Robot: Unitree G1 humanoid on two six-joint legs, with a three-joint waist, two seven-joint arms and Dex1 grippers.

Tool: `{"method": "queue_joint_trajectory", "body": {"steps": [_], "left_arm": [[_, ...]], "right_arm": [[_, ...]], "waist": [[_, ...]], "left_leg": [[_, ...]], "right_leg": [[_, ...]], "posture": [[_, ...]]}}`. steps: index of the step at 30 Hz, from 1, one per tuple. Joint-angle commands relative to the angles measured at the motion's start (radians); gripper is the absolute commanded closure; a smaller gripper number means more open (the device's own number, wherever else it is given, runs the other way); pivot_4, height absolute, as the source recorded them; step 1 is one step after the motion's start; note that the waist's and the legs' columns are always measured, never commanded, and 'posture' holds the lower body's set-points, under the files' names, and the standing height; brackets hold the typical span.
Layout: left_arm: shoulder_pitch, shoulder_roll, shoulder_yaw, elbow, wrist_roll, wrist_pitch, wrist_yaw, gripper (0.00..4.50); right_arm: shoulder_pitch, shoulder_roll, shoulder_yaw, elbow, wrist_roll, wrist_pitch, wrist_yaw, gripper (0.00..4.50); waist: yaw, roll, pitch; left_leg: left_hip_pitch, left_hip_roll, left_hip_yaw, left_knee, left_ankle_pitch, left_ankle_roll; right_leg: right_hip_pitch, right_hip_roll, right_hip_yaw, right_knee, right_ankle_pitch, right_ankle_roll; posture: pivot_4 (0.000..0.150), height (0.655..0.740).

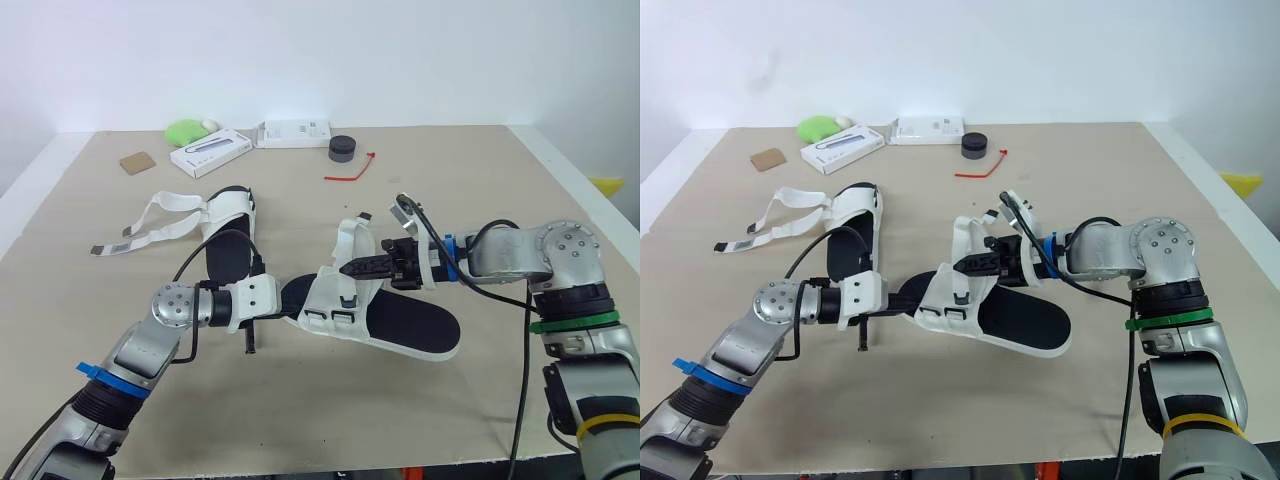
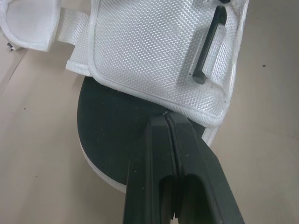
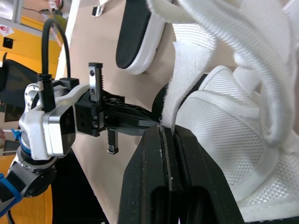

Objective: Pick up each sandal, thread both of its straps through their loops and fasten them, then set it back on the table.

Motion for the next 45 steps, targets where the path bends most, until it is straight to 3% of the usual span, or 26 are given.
{"method": "queue_joint_trajectory", "body": {"steps": [1, 45], "left_arm": [[0.029, 0.017, -0.035, 0.051, 0.048, 0.044, -0.005, 4.5], [0.013, 0.014, -0.059, 0.08, 0.075, 0.017, 0.002, 4.5]], "right_arm": [[0.014, 0.002, -0.032, -0.068, 0.021, -0.005, 0.012, 4.35], [0.077, 0.004, -0.032, -0.071, 0.021, 0.004, 0.048, 4.35]], "waist": [[0.0, 0.0, 0.0], [-0.008, 0.001, -0.005]], "left_leg": [[0.0, 0.0, 0.0, 0.0, 0.0, 0.0], [0.001, -0.001, 0.001, 0.0, 0.0, 0.0]], "right_leg": [[0.0, 0.0, 0.0, 0.0, 0.0, 0.0], [0.001, -0.001, 0.001, 0.0, 0.0, 0.001]], "posture": [[0.15, 0.74], [0.15, 0.74]]}}
